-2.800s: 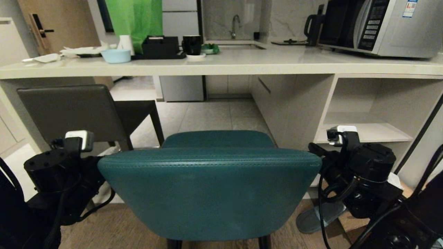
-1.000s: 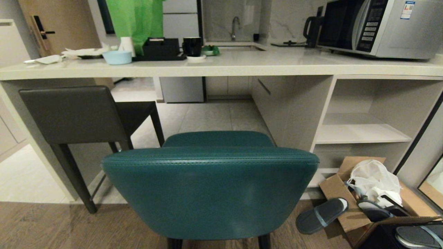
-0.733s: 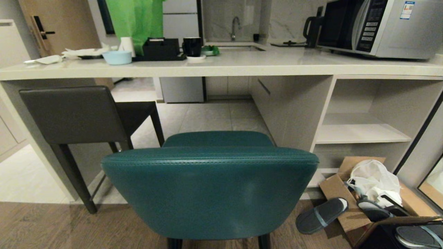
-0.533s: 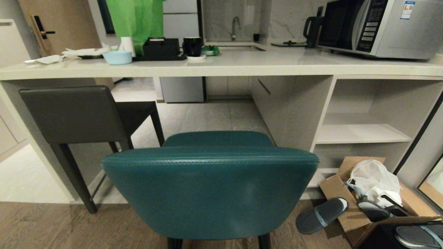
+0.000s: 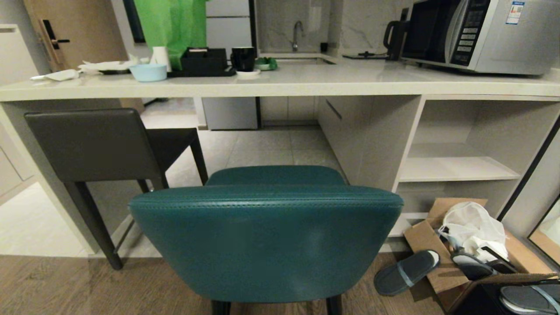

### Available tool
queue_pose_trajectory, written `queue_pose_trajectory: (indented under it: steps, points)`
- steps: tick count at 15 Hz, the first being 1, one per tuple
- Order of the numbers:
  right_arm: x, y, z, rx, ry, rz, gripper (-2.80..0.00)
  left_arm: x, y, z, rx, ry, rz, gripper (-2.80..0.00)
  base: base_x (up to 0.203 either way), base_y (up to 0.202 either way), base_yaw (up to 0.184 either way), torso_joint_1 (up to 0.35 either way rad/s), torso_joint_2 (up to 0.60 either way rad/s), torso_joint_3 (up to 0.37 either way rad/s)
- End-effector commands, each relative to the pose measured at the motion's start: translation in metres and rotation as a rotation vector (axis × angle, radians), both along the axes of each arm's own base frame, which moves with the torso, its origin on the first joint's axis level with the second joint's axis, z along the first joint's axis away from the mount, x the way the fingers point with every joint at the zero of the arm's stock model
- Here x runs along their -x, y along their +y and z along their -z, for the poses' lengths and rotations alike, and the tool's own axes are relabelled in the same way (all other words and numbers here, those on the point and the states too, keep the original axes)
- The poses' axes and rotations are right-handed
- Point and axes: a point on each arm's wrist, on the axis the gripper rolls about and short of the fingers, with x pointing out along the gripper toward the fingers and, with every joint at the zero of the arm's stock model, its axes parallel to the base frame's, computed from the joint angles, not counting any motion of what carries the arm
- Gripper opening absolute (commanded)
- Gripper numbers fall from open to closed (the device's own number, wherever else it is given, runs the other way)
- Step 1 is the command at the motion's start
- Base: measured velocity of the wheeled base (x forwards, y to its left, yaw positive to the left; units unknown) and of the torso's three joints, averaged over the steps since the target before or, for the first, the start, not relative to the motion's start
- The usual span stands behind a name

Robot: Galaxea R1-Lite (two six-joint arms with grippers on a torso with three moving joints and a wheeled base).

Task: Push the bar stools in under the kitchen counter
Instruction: Pull the gray chair out from under the dining table

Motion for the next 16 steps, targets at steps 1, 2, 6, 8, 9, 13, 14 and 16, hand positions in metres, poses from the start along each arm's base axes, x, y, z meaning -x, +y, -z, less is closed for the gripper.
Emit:
queue_pose_trajectory:
  steps: [1,2,6,8,9,13,14,16]
  points:
    - [-0.0019,0.0003,0.0114,0.027,0.082,-0.014,-2.8,-0.0012,0.0,0.0041,0.003,0.018,-0.002,-2.8,0.0,0.0,0.0,0.0,0.0,0.0]
    - [-0.0019,0.0008,0.0116,0.053,0.085,-0.033,-2.8,-0.0012,0.0001,0.0057,0.011,0.033,-0.005,-2.8,0.0,0.0,0.0,0.0,0.0,0.0]
    - [-0.0019,0.0008,0.0116,0.052,0.084,-0.036,-2.8,-0.0012,0.0,0.0055,0.007,0.031,-0.002,-2.8,0.0,0.0,0.0,0.0,0.0,0.0]
    - [-0.0019,0.0008,0.0116,0.048,0.084,-0.033,-2.8,-0.0012,0.0,0.0055,0.008,0.031,-0.002,-2.8,-0.068,0.0,-0.001,0.006,0.0,-0.001]
    - [-0.0019,0.0008,0.0116,0.048,0.085,-0.035,-2.8,-0.0012,0.0,0.0055,0.007,0.031,-0.002,-2.8,-0.183,0.0,-0.003,0.002,0.01,0.006]
    - [-0.0019,0.0008,0.0116,0.048,0.085,-0.032,-2.8,-0.0012,0.0,0.0055,0.006,0.031,-0.002,-2.8,-0.063,0.0,0.0,-0.005,0.0,0.002]
    - [-0.0019,0.0008,0.0116,0.048,0.085,-0.032,-2.8,-0.0012,0.0,0.0055,0.008,0.031,-0.002,-2.8,0.0,0.0,0.0,0.0,0.0,0.0]
    - [-0.0019,0.0008,0.0116,0.047,0.084,-0.034,-2.8,-0.0012,0.0001,0.0055,0.01,0.031,-0.003,-2.8,0.0,0.0,0.0,0.0,0.0,0.0]
